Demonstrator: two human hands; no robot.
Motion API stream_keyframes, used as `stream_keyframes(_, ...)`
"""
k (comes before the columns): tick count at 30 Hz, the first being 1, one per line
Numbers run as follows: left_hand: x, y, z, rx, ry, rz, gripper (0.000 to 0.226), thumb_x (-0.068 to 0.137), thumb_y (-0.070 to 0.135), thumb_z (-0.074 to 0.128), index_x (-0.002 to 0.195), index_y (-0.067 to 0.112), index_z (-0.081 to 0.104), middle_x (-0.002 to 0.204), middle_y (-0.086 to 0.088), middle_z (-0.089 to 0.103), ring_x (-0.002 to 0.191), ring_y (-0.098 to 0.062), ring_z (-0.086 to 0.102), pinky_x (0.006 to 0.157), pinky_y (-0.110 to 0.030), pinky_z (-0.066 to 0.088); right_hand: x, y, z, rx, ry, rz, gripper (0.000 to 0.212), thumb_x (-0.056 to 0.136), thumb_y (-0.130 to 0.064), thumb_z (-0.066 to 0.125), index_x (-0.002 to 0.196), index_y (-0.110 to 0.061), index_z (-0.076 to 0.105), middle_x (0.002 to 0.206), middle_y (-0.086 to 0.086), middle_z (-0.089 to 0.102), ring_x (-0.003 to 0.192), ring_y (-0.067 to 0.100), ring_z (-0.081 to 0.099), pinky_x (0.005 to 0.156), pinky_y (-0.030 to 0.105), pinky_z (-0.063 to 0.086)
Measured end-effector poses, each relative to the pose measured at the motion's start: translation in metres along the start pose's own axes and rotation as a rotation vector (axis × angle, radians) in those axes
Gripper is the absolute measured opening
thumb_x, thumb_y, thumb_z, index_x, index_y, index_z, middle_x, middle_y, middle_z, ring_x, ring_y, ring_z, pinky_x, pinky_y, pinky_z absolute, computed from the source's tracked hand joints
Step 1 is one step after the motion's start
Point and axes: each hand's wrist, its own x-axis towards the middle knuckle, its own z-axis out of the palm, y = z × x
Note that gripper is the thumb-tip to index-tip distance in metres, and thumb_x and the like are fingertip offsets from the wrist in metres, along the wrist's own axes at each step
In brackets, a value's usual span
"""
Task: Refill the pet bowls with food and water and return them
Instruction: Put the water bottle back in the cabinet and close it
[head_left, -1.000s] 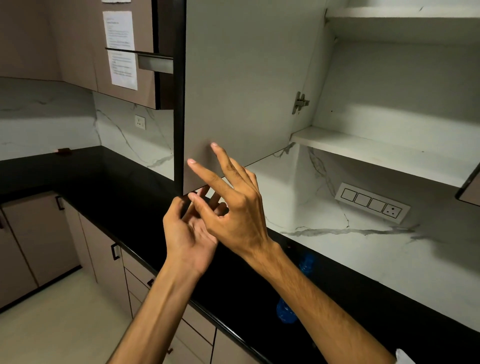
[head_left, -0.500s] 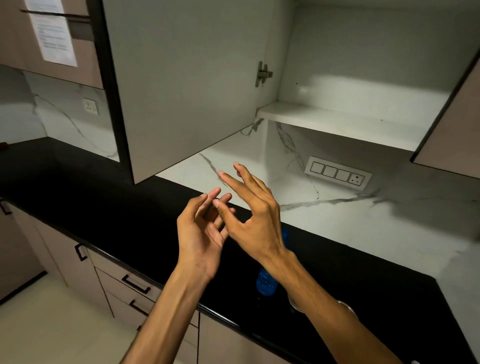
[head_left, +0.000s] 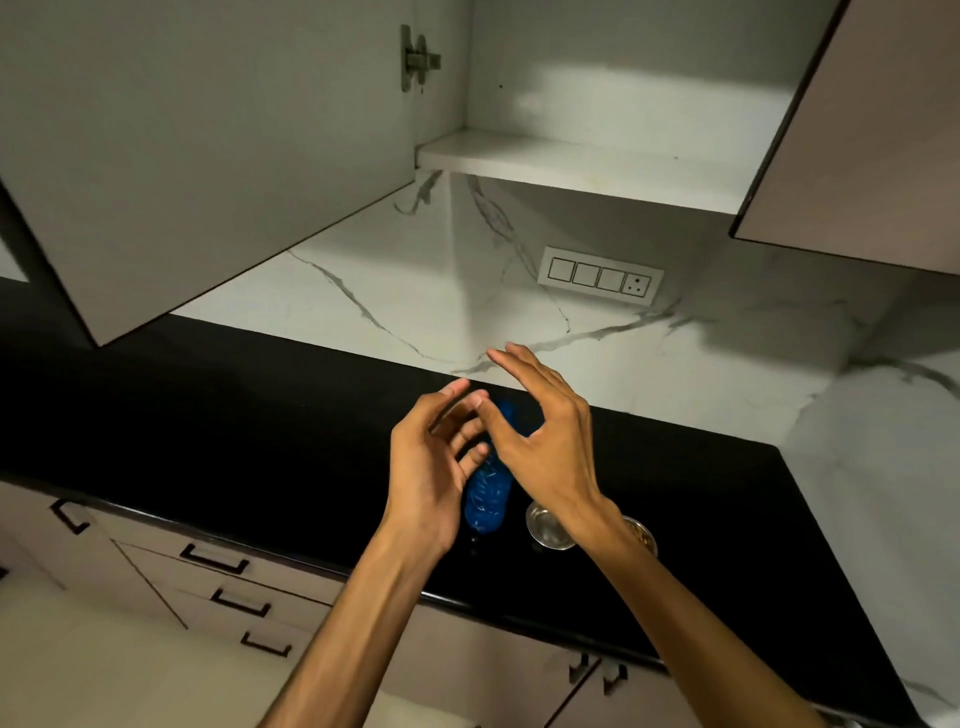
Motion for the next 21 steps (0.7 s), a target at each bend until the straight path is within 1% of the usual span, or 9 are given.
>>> stream_keyframes(5, 0.012, -0.031, 0.010, 0.069, -0.007, -0.067, 0.031, 0.096, 0.025, 0.061, 0.121, 0.009, 0.070, 0.103, -0.007, 0.074, 0.081, -0.014, 0.065, 0.073, -0.029, 0.048, -0.013, 0.033, -0.018, -0.033, 0.043, 0.063, 0.050, 0.093, -0.032, 0.079, 0.141, -0.025, 0.066, 0.147, -0.002, 0.063, 0.143, 0.005, 0.051, 0.118, 0.038, 0.046)
stream_keyframes(8, 0.021, -0.051, 0.017, 0.107, -0.009, -0.104, 0.034, 0.096, 0.026, 0.061, 0.124, 0.008, 0.069, 0.103, -0.006, 0.074, 0.083, -0.015, 0.065, 0.074, -0.030, 0.049, -0.020, 0.056, -0.027, -0.059, 0.055, 0.107, 0.048, 0.093, -0.033, 0.078, 0.139, -0.026, 0.068, 0.145, -0.004, 0.065, 0.142, 0.005, 0.051, 0.116, 0.041, 0.047)
stream_keyframes(12, 0.038, -0.080, 0.024, 0.147, -0.001, -0.157, 0.033, 0.099, 0.026, 0.058, 0.124, 0.009, 0.069, 0.104, -0.006, 0.076, 0.085, -0.015, 0.066, 0.074, -0.030, 0.050, -0.029, 0.091, -0.037, -0.102, 0.066, 0.162, 0.047, 0.092, -0.035, 0.077, 0.138, -0.028, 0.068, 0.144, -0.005, 0.066, 0.139, 0.004, 0.053, 0.107, 0.044, 0.053)
stream_keyframes(16, 0.057, -0.116, 0.029, 0.201, 0.008, -0.204, 0.031, 0.099, 0.025, 0.058, 0.122, 0.010, 0.070, 0.110, -0.011, 0.076, 0.090, -0.016, 0.069, 0.071, -0.028, 0.053, -0.038, 0.129, -0.049, -0.143, 0.052, 0.248, 0.050, 0.091, -0.047, 0.069, 0.139, -0.032, 0.066, 0.145, -0.007, 0.064, 0.137, 0.003, 0.054, 0.106, 0.043, 0.055)
stream_keyframes(19, 0.071, -0.142, 0.031, 0.242, 0.018, -0.241, 0.031, 0.098, 0.025, 0.059, 0.123, 0.010, 0.071, 0.117, -0.014, 0.075, 0.094, -0.018, 0.069, 0.078, -0.032, 0.053, -0.048, 0.156, -0.058, -0.146, 0.022, 0.349, 0.051, 0.091, -0.051, 0.068, 0.140, -0.037, 0.064, 0.147, -0.012, 0.061, 0.138, 0.001, 0.053, 0.108, 0.041, 0.053)
stream_keyframes(21, 0.081, -0.160, 0.032, 0.274, 0.028, -0.267, 0.031, 0.098, 0.025, 0.059, 0.122, 0.010, 0.071, 0.119, -0.015, 0.074, 0.095, -0.019, 0.068, 0.080, -0.032, 0.052, -0.055, 0.174, -0.063, -0.132, 0.010, 0.396, 0.049, 0.092, -0.048, 0.071, 0.139, -0.038, 0.064, 0.147, -0.013, 0.061, 0.136, 0.000, 0.054, 0.107, 0.037, 0.054)
